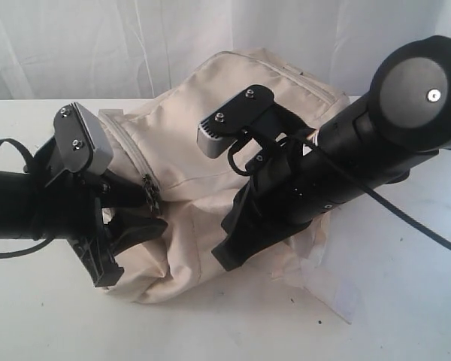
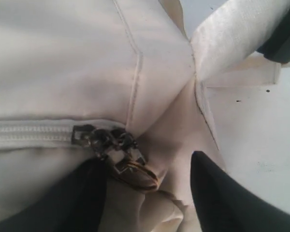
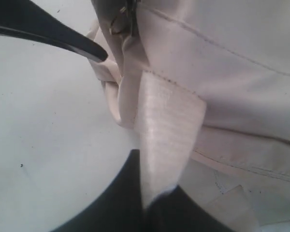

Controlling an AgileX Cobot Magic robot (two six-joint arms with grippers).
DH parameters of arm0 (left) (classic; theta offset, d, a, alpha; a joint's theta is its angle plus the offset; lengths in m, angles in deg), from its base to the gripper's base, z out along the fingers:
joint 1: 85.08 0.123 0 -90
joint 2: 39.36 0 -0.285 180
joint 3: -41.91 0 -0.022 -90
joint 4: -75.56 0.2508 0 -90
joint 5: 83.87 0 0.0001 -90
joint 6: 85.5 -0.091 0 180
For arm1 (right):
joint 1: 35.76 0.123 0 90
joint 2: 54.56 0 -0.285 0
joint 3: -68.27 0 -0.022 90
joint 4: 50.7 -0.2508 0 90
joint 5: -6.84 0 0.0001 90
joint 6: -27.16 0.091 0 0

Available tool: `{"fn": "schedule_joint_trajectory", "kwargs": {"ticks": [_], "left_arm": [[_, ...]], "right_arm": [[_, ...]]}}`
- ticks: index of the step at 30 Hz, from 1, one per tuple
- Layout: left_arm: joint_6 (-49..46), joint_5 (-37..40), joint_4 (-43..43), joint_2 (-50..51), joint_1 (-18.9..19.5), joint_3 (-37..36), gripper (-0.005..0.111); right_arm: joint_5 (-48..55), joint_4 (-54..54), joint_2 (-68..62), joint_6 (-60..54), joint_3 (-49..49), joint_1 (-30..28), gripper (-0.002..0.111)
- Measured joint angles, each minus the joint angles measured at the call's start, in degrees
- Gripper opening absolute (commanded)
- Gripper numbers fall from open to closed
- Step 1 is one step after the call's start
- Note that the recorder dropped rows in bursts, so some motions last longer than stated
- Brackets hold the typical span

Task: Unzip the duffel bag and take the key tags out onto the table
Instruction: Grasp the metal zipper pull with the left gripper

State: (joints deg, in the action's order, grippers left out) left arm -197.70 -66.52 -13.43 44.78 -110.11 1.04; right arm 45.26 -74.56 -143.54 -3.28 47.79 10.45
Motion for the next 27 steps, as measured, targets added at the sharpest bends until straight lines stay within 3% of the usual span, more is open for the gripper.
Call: {"fn": "schedule_joint_trajectory", "kwargs": {"ticks": [2, 11, 27], "left_arm": [[0.0, 0.09, -0.1, 1.11, 0.0, 0.0, 0.049], [0.0, -3.16, -0.65, 1.53, -0.12, 0.0, 0.001], [1.2, -7.34, 1.75, -8.53, -0.34, -0.35, 0.001]], "right_arm": [[0.0, 0.0, 0.0, 0.0, 0.0, 0.0, 0.0], [0.0, 0.0, 0.0, 0.0, 0.0, 0.0, 0.0], [-0.96, -0.56, 0.0, 0.0, 0.0, 0.0, 0.0]]}}
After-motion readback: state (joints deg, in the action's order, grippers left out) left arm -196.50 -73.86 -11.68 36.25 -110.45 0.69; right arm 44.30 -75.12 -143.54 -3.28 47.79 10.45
